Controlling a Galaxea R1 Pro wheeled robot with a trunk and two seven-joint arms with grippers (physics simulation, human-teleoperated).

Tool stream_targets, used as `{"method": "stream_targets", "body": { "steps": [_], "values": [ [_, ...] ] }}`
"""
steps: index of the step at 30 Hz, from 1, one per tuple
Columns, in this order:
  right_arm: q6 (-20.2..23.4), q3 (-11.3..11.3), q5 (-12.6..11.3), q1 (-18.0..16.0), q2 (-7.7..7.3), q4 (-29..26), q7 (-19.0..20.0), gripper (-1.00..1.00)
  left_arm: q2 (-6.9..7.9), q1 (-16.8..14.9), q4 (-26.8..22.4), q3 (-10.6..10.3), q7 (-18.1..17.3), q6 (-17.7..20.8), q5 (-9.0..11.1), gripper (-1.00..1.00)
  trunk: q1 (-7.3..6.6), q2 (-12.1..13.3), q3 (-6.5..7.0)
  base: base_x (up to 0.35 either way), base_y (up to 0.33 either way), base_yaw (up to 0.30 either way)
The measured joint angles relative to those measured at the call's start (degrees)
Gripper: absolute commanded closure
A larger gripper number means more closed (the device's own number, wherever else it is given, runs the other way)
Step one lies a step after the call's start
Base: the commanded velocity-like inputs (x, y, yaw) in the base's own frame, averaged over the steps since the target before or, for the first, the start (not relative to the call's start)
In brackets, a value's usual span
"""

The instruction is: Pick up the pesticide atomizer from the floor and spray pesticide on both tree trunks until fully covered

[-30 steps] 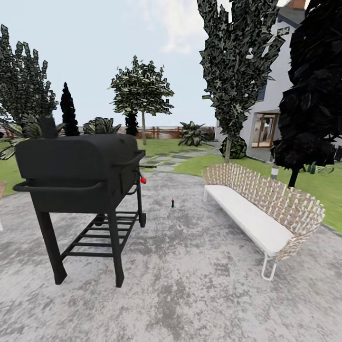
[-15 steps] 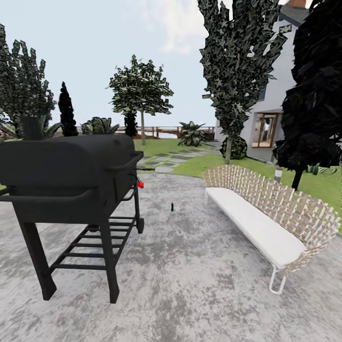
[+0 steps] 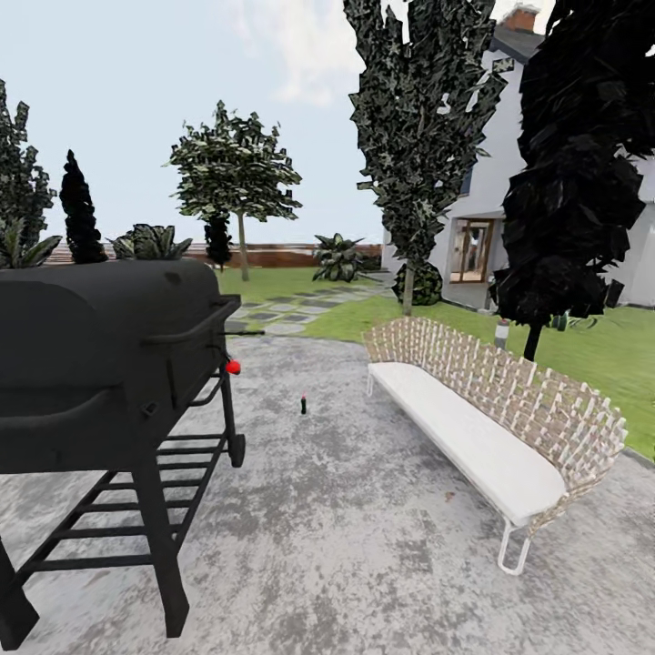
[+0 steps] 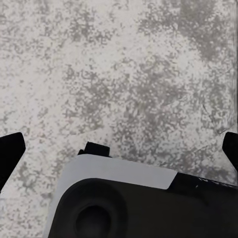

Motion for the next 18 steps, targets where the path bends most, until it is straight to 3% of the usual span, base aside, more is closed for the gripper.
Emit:
{"method": "stream_targets", "body": {
  "steps": [18],
  "values": [
    [0.09, 0.10, 0.30, 0.00, 0.03, 0.08, 0.00, -1.00, 0.00, 0.00, -0.01, 0.00, 0.00, 0.00, 0.00, -1.00, 0.00, 0.00, 0.03, 0.334, 0.000, -0.012]
  ]
}}
